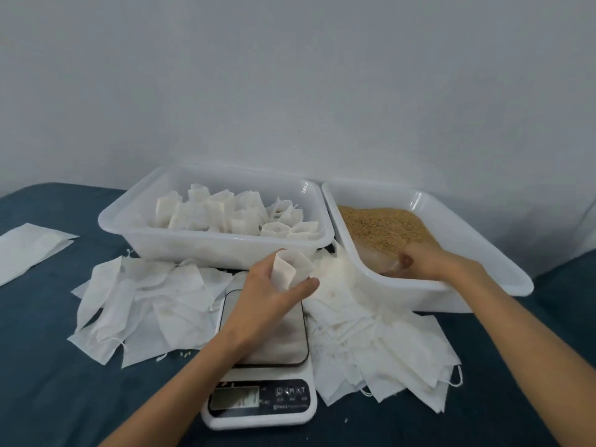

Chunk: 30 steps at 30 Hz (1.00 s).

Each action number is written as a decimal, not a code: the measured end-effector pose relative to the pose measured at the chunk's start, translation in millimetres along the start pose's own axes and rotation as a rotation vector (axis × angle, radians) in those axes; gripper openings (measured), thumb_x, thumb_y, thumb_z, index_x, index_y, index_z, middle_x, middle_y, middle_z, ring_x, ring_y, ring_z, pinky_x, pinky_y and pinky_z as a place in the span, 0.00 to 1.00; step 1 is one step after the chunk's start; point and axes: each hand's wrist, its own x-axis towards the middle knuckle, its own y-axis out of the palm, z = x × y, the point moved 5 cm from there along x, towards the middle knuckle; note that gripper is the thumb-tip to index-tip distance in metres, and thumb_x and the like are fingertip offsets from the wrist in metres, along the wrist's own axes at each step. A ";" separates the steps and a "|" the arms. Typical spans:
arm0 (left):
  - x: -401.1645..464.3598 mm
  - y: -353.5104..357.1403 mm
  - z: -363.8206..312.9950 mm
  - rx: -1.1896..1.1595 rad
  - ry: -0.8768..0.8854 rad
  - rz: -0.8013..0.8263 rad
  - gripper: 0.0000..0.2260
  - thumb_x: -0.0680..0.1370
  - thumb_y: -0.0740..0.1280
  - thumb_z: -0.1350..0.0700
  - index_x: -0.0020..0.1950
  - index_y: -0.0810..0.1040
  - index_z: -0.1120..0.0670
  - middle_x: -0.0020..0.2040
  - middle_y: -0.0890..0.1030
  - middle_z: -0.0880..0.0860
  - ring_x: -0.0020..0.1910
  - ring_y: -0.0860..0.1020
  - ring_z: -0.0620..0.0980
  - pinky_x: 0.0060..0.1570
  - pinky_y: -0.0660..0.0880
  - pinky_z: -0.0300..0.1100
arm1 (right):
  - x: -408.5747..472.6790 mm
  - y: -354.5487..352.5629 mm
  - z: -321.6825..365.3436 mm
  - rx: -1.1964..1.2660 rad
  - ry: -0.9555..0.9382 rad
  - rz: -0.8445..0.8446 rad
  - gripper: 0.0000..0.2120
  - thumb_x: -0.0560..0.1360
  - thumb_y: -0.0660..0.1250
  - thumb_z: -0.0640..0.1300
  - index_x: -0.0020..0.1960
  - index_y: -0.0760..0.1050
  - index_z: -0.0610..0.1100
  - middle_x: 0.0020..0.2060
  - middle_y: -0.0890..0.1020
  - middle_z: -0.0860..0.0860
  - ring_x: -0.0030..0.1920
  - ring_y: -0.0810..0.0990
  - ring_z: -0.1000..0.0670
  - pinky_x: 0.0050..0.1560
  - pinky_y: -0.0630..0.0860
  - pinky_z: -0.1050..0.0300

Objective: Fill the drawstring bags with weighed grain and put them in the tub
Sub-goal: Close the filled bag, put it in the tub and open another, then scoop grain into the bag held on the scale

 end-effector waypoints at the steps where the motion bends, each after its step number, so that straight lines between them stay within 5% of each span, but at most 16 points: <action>1: 0.0 -0.6 -0.4 -0.006 0.003 -0.004 0.09 0.76 0.78 0.57 0.48 0.82 0.45 0.42 0.85 0.45 0.41 0.82 0.41 0.42 0.76 0.31 | -2.8 -3.7 -4.7 0.044 -0.009 -0.022 0.09 0.75 0.74 0.52 0.50 0.77 0.50 0.51 0.81 0.51 0.48 0.78 0.51 0.49 0.76 0.57; 5: 1.2 -0.1 -0.6 -0.029 0.010 -0.004 0.07 0.76 0.78 0.57 0.49 0.83 0.49 0.44 0.86 0.48 0.44 0.83 0.45 0.44 0.77 0.33 | -23.3 -36.5 -37.1 0.135 0.011 -0.009 0.09 0.75 0.75 0.50 0.54 0.81 0.51 0.55 0.78 0.56 0.57 0.78 0.50 0.64 0.74 0.48; 8: 1.7 0.7 0.4 -0.030 0.007 0.008 0.06 0.76 0.78 0.57 0.49 0.83 0.50 0.44 0.86 0.48 0.44 0.83 0.45 0.44 0.76 0.32 | -37.9 -48.8 -36.3 0.072 0.001 0.150 0.06 0.76 0.72 0.57 0.48 0.82 0.56 0.45 0.82 0.61 0.43 0.84 0.57 0.48 0.78 0.55; 11: 2.2 -0.8 1.0 -0.035 0.018 0.001 0.07 0.75 0.78 0.55 0.49 0.82 0.50 0.45 0.85 0.48 0.44 0.82 0.45 0.45 0.76 0.33 | -29.9 -45.4 -11.6 -0.006 0.003 0.179 0.14 0.77 0.70 0.59 0.45 0.83 0.49 0.39 0.86 0.53 0.39 0.83 0.55 0.37 0.75 0.62; 20: 8.7 -9.8 8.2 -0.041 0.006 -0.018 0.11 0.72 0.78 0.50 0.52 0.81 0.46 0.41 0.83 0.46 0.42 0.81 0.43 0.44 0.76 0.34 | 45.1 -29.7 67.0 0.015 0.037 -0.170 0.14 0.78 0.71 0.48 0.35 0.74 0.45 0.32 0.81 0.51 0.31 0.79 0.53 0.29 0.72 0.59; 26: 8.8 -12.6 14.5 -0.008 -0.049 0.013 0.10 0.71 0.78 0.48 0.47 0.82 0.49 0.43 0.84 0.49 0.43 0.81 0.44 0.48 0.80 0.50 | 60.7 -27.5 51.6 0.211 0.154 -0.154 0.11 0.79 0.69 0.42 0.39 0.73 0.41 0.36 0.80 0.48 0.31 0.79 0.52 0.29 0.75 0.60; 30: 8.3 -17.0 10.6 -0.081 -0.047 0.027 0.10 0.71 0.78 0.53 0.49 0.82 0.48 0.44 0.84 0.52 0.42 0.81 0.44 0.43 0.78 0.39 | 57.2 -29.7 36.8 0.207 0.220 -0.193 0.11 0.77 0.65 0.32 0.37 0.71 0.40 0.34 0.75 0.49 0.32 0.73 0.53 0.28 0.65 0.61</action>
